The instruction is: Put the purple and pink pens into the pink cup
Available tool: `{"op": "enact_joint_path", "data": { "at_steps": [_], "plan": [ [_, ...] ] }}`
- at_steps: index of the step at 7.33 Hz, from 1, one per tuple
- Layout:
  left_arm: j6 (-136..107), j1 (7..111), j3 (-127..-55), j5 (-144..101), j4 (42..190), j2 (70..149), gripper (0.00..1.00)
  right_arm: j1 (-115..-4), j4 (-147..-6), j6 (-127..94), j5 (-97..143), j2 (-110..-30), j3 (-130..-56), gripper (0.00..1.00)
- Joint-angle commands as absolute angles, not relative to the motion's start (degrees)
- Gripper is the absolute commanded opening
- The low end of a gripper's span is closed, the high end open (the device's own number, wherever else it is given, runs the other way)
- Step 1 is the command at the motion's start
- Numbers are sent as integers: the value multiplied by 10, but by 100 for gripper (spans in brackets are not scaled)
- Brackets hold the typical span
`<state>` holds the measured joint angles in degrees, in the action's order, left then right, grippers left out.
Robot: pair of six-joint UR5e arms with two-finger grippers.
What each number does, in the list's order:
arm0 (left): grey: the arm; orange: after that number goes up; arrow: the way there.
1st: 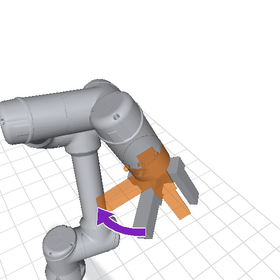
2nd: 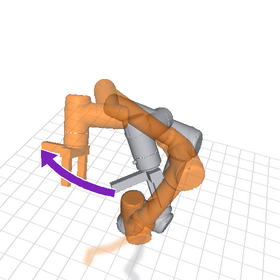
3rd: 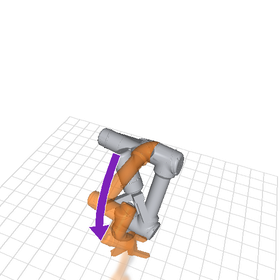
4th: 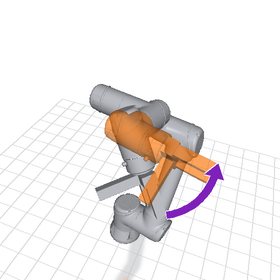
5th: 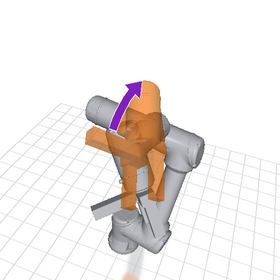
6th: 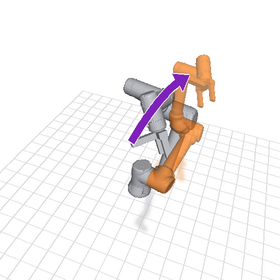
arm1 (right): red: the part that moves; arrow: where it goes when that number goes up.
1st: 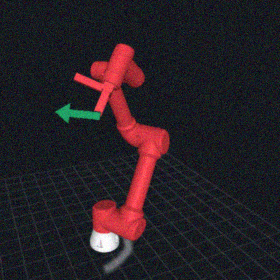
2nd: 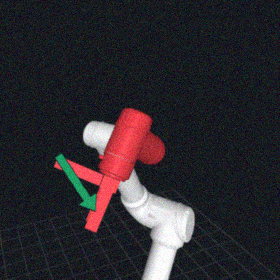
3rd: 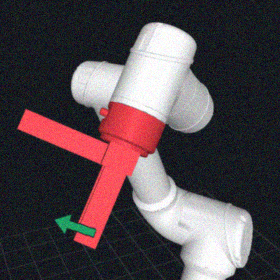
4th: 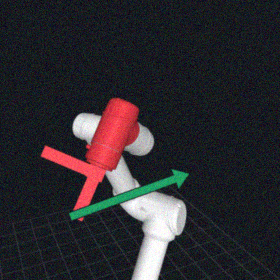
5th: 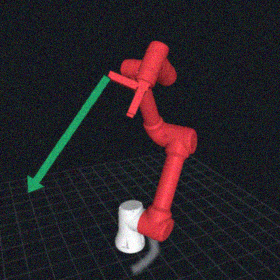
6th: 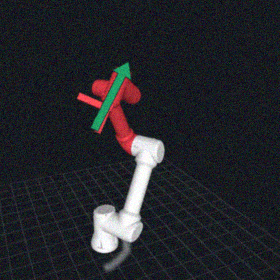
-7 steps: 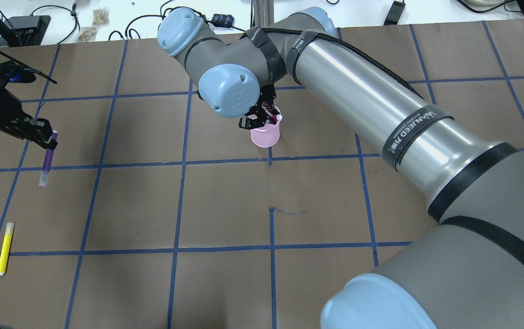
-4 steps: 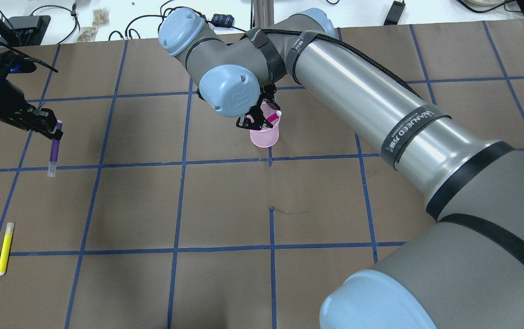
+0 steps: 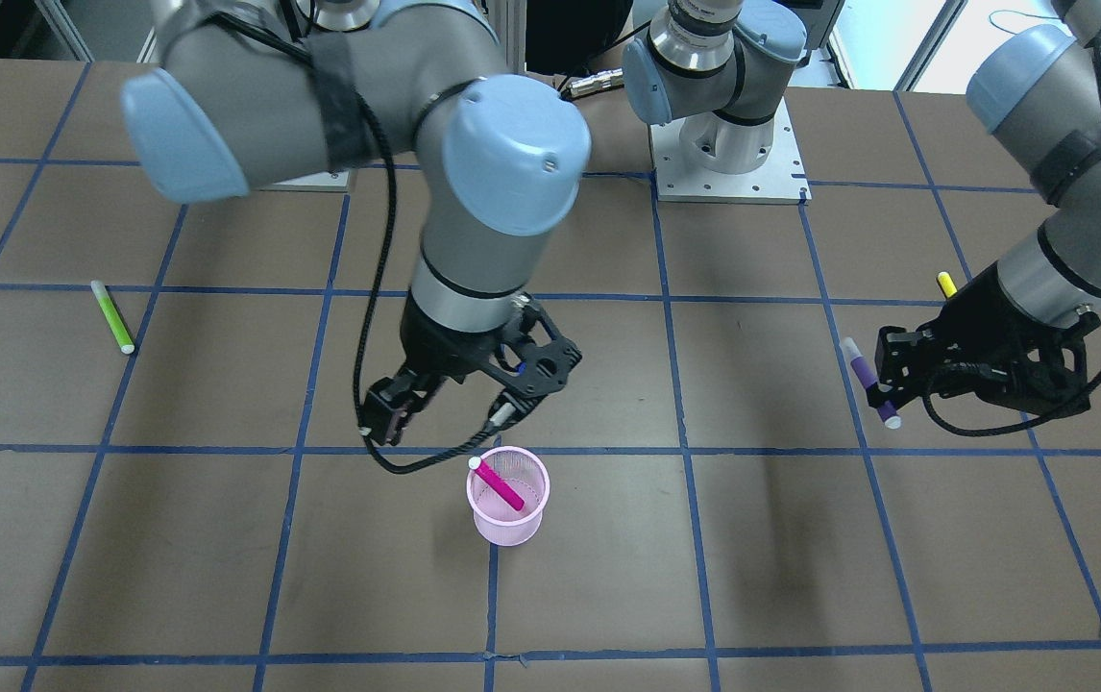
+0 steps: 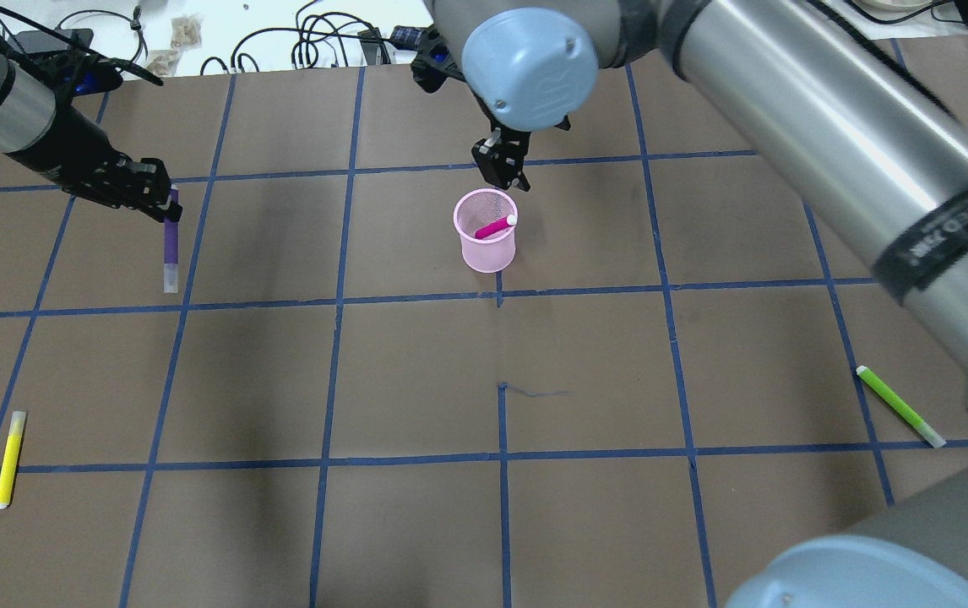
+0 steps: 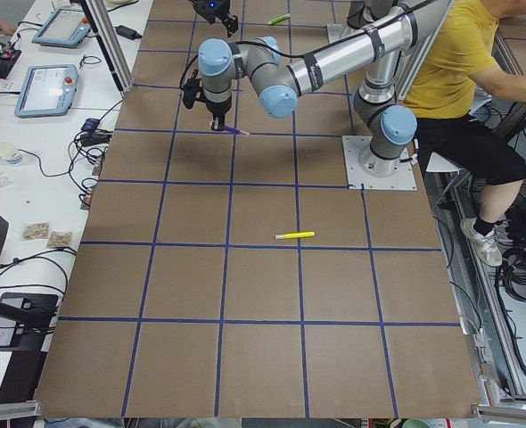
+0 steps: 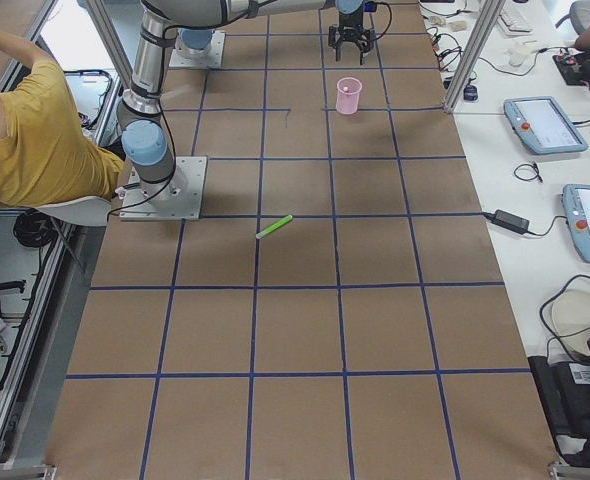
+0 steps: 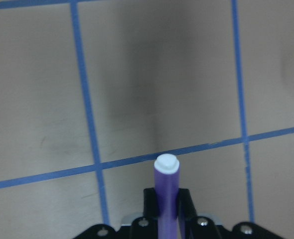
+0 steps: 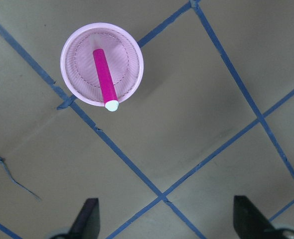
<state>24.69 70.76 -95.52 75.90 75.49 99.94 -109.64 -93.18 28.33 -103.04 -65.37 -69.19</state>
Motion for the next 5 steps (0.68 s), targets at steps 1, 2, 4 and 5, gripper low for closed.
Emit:
{"op": "enact_joint_path", "data": {
  "at_steps": [1, 2, 4, 5],
  "plan": [
    [106, 781, -938, 703, 735, 990, 0, -1023, -951, 175, -971, -775, -814, 93],
    [28, 814, -920, 687, 699, 1002, 0, -987, -1007, 174, -948, -840, -904, 97],
    [-44, 878, -923, 673, 521, 1030, 0, -912, -1054, 114, -930, -941, -1003, 100],
    [-102, 904, -925, 675, 474, 1044, 0, -891, -1050, 73, -882, -942, -992, 100]
  ]
}}
